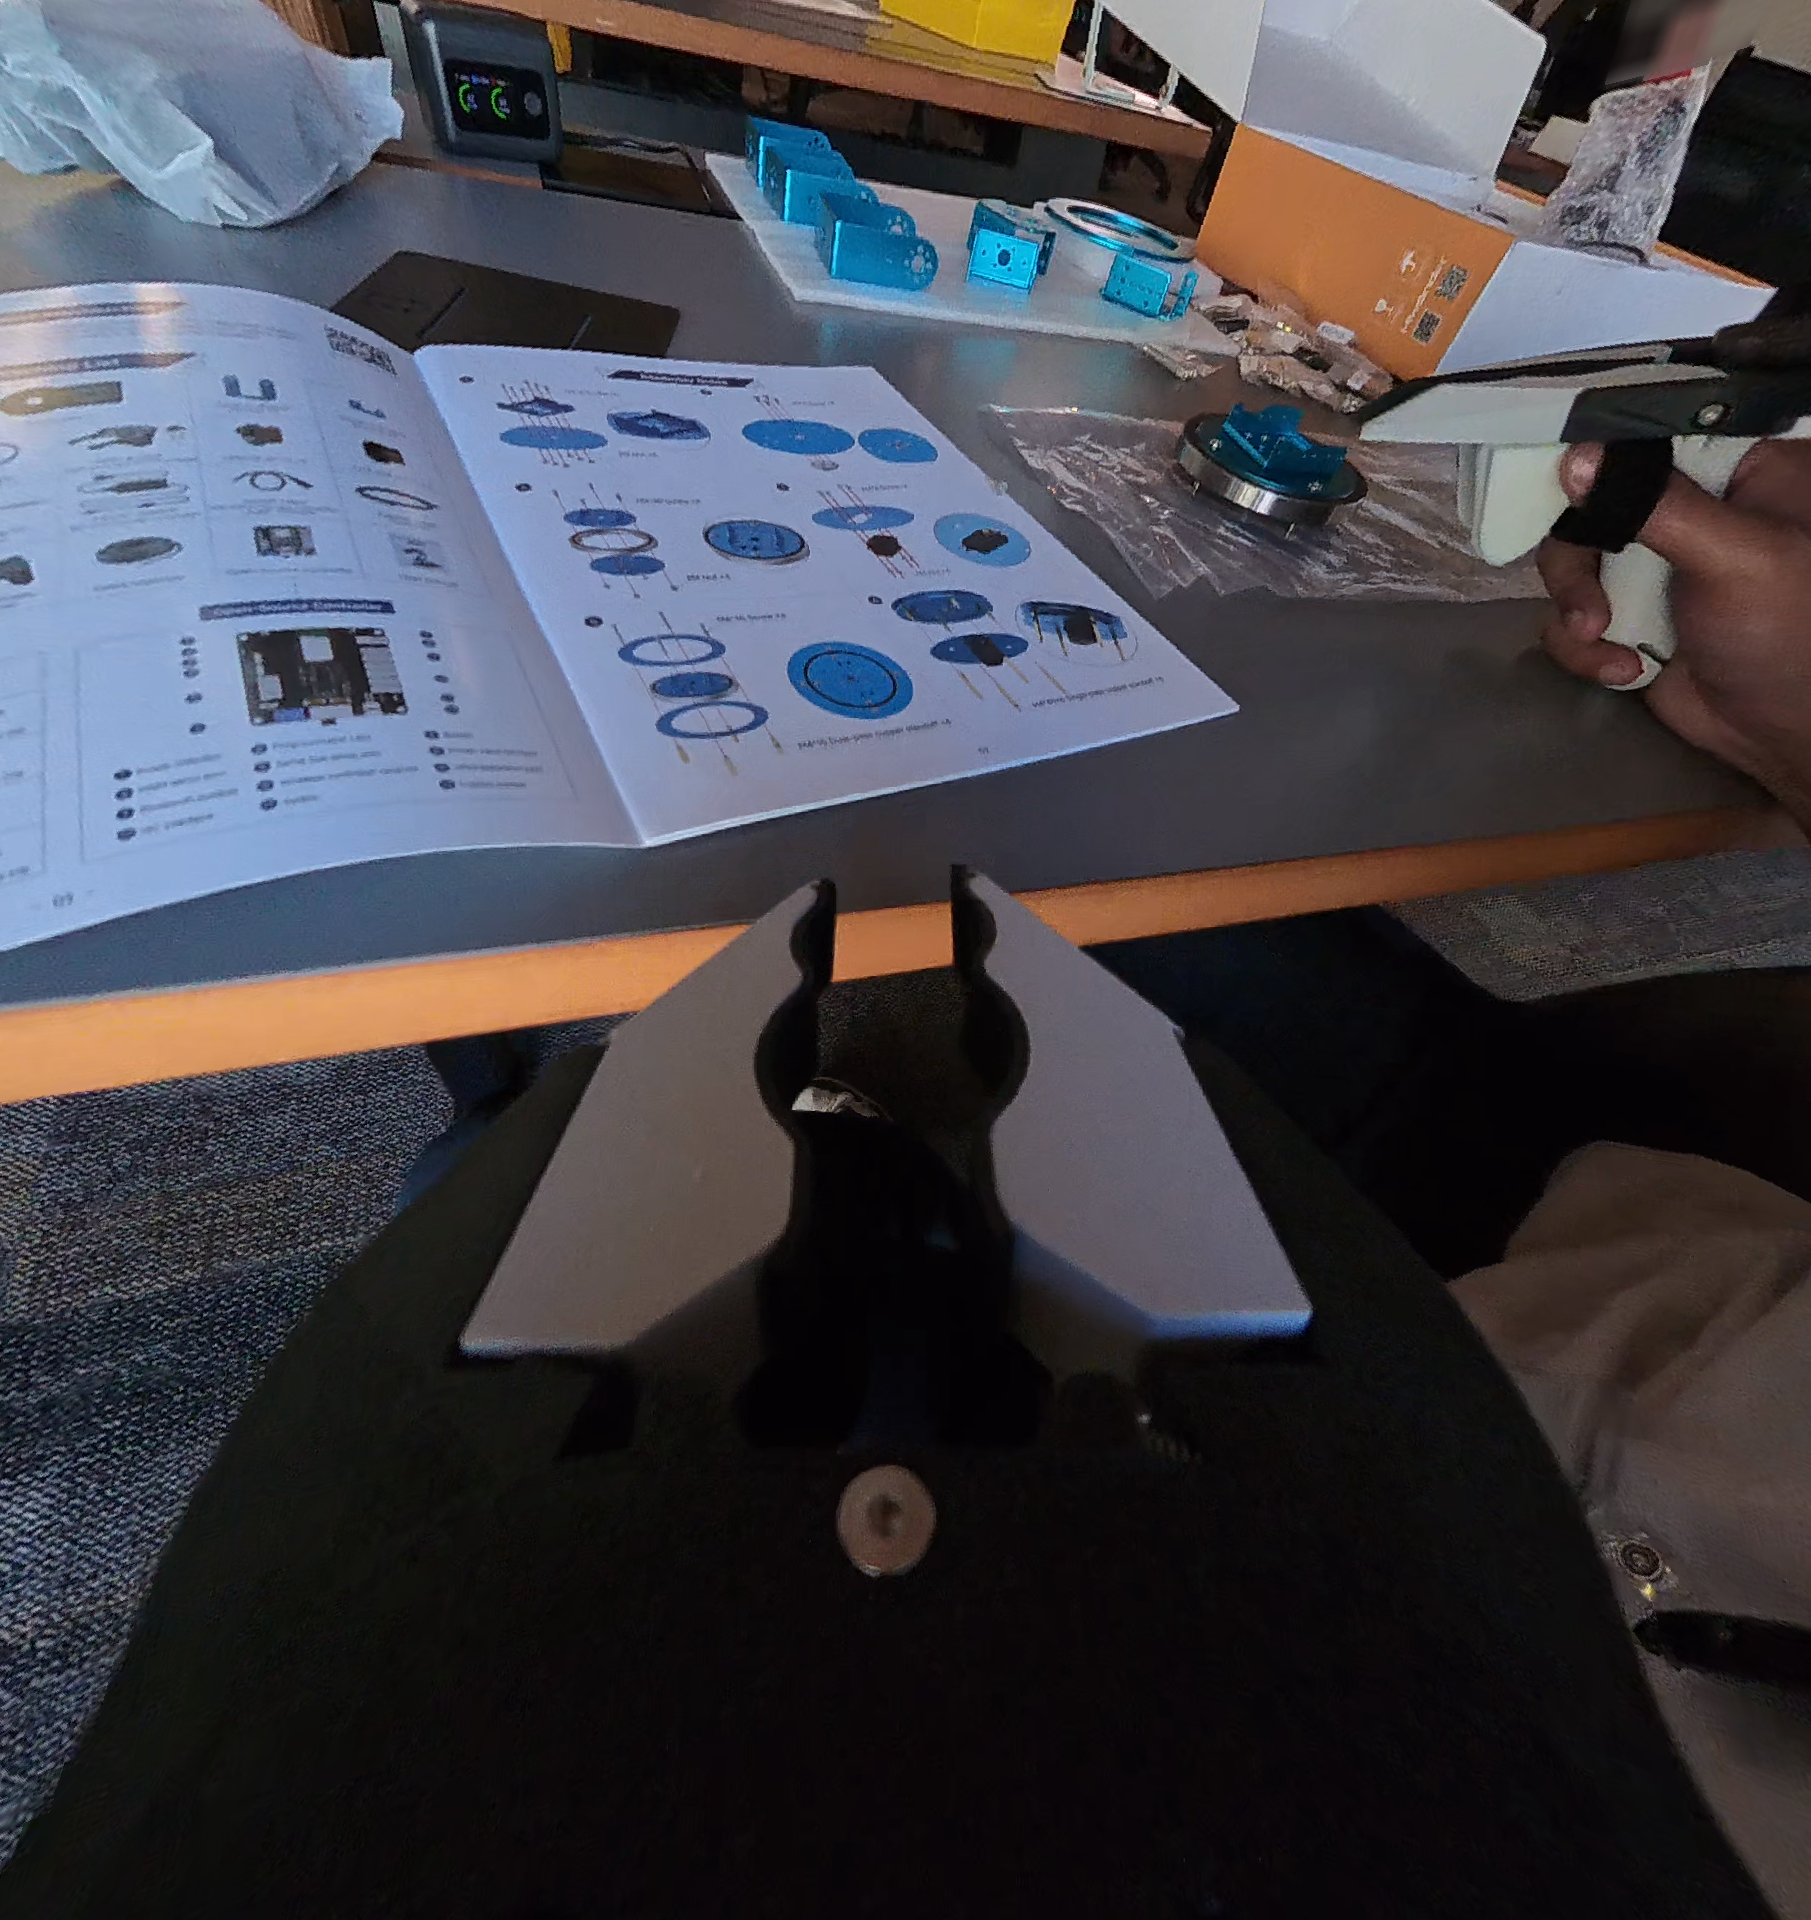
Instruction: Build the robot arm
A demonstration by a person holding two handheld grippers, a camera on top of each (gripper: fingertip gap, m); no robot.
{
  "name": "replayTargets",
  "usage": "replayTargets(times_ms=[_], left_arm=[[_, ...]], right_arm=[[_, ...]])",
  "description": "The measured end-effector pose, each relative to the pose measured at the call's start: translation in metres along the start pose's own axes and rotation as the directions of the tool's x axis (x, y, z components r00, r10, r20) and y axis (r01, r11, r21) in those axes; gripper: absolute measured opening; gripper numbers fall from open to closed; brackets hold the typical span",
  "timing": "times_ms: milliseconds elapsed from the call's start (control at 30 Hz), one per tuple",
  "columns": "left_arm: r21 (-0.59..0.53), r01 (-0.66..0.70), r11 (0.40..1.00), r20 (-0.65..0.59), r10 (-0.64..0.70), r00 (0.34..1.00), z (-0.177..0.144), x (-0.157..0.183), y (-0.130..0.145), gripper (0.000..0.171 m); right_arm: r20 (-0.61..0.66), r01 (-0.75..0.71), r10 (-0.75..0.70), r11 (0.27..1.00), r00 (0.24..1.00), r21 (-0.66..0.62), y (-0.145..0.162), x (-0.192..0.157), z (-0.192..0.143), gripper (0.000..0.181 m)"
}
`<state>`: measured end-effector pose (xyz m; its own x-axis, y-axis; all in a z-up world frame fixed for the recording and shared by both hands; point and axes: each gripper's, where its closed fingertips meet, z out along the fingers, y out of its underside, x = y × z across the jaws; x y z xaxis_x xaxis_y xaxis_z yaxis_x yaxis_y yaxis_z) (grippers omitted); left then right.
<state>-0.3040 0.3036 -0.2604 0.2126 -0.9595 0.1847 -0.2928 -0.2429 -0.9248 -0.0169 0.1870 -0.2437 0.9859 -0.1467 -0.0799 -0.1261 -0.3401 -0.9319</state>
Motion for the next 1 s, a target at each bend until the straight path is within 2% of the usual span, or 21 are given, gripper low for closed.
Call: replayTargets(times_ms=[200,467,600,800,1000], left_arm=[[0.007,-0.003,1.000,0.006,0.003,1.000,-0.005,0.018,0.012,0.022],[0.029,-0.043,0.999,-0.031,0.044,0.999,-0.008,0.069,0.018,0.021],[0.050,-0.084,0.995,-0.036,0.086,0.996,-0.011,0.086,0.016,0.021],[0.105,-0.125,0.987,-0.050,0.131,0.990,-0.017,0.100,0.004,0.022],[0.116,-0.120,0.986,-0.099,0.132,0.986,-0.010,0.113,0.002,0.022]], right_arm=[[0.019,-0.008,0.009,1.000,1.000,-0.013,0.003,-0.004,-0.002,0.025],[0.046,0.117,-0.113,0.987,0.993,-0.113,0.021,-0.026,-0.002,0.026],[0.069,0.149,-0.139,0.971,0.988,-0.185,0.036,-0.033,-0.007,0.034],[0.053,0.175,-0.167,0.959,0.984,-0.223,0.048,-0.028,-0.023,0.035],[0.008,0.132,-0.134,0.962,0.991,-0.238,0.055,-0.006,-0.042,0.035]])
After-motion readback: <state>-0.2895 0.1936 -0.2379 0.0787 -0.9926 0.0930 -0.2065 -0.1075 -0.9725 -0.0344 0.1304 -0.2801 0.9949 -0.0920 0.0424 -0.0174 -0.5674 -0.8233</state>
